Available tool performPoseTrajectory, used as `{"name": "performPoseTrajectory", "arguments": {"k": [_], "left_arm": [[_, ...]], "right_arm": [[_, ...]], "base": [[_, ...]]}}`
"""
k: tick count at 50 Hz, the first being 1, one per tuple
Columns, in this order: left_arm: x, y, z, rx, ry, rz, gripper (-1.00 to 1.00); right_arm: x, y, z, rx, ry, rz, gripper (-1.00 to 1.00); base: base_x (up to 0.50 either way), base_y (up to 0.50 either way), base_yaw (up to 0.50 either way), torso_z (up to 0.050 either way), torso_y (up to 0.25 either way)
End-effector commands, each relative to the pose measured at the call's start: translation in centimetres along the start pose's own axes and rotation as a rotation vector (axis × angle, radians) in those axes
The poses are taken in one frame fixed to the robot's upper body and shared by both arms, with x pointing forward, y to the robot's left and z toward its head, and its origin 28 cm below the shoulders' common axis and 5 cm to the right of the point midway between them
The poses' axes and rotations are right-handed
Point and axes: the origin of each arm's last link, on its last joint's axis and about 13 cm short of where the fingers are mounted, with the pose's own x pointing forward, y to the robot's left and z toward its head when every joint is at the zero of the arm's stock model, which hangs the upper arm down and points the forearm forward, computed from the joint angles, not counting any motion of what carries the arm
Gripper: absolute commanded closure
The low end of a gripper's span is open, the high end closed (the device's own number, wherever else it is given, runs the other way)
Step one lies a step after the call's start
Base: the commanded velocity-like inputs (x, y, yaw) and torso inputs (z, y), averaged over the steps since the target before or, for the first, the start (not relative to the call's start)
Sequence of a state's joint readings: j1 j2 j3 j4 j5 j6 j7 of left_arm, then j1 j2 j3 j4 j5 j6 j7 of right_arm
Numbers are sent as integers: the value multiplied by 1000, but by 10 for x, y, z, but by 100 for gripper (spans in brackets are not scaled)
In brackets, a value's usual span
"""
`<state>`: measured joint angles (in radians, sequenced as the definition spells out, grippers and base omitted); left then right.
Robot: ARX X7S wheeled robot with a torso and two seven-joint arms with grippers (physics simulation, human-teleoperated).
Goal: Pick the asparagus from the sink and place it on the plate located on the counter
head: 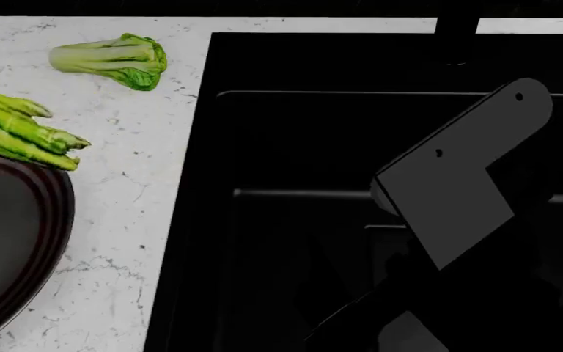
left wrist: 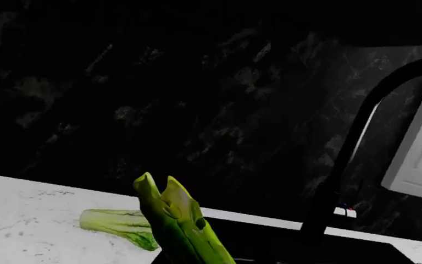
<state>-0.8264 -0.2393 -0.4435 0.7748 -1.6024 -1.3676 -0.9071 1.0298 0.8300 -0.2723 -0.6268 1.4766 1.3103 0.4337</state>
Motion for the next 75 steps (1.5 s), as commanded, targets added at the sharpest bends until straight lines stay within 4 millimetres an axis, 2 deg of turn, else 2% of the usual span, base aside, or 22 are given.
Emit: {"name": "performPoseTrajectory", "arguments": {"k": [1,21,46,64,75], "left_arm": [[-33,18,-4,-145,-58,144,100],[-51,32,-16,-185,-89,264,100],[-50,57,-44,-321,-62,323,100],[-41,72,-67,-405,-13,336,100],[-8,81,-65,-396,-12,346,100]], "right_arm": [[6,-2,3,5,-6,4,-100],[8,-3,4,0,-4,0,-100],[7,-1,5,-6,3,-3,-100],[9,-1,2,-6,10,-2,-100],[11,-2,1,-4,13,0,-100]], "base": [[0,0,3,0,0],[0,0,0,0,0],[0,0,0,0,0],[0,0,0,0,1],[1,0,0,0,0]]}}
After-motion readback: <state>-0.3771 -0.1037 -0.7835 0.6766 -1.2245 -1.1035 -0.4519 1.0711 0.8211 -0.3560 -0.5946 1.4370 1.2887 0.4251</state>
